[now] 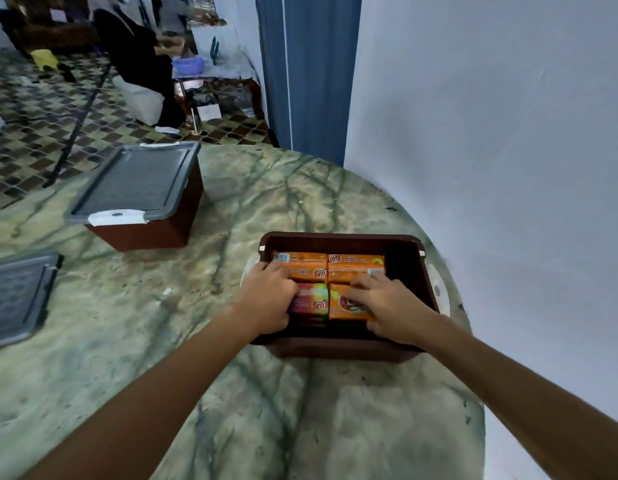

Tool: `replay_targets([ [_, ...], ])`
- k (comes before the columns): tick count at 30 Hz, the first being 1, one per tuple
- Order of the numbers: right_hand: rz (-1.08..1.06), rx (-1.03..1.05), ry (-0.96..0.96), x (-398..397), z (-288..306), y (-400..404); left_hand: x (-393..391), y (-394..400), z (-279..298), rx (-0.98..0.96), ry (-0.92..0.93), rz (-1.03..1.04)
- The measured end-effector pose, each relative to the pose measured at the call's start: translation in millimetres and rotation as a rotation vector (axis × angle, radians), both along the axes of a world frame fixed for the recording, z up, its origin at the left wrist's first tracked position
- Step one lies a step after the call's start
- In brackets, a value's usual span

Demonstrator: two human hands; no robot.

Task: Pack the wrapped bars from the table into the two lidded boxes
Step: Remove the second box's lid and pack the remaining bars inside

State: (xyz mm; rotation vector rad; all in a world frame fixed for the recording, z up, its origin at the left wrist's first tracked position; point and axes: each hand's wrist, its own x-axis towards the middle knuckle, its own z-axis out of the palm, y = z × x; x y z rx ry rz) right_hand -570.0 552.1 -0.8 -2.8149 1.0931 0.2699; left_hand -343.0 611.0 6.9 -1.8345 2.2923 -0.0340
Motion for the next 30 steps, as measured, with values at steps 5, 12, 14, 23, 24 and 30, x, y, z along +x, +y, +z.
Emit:
replay_targets([
  [5, 0.022, -0.092, 0.014, 20.5, -0.9, -0.3, -7.1, -6.0, -3.5, -0.028, -0.044, -0.045],
  [12, -0.432, 0.192, -0.564, 6.4, -11.5, -6.6, -19.1, -16.6, -12.9, -0.003, -0.018, -0.081],
  [14, -0.771, 0.346, -0.733, 2.6, -13.9, -11.5, -24.0, -22.0, -20.2, 0.045, -0.027, -0.077],
  [23, -1.164, 0.977, -1.010, 34.9, -16.8, -30.0, -9.7, -37.0, -30.2, 0.010, -0.122, -0.150],
  [24, -1.140, 0.987, -1.011, 30.7, -18.6, -30.1, -10.0, -36.6, -30.6, 0.004, -0.124, -0.153],
  [30, -1.247, 1.100, -0.996, 14.3, -31.2, -43.9, -37.2, -33.7, -31.9, -0.023, -0.055, -0.121],
])
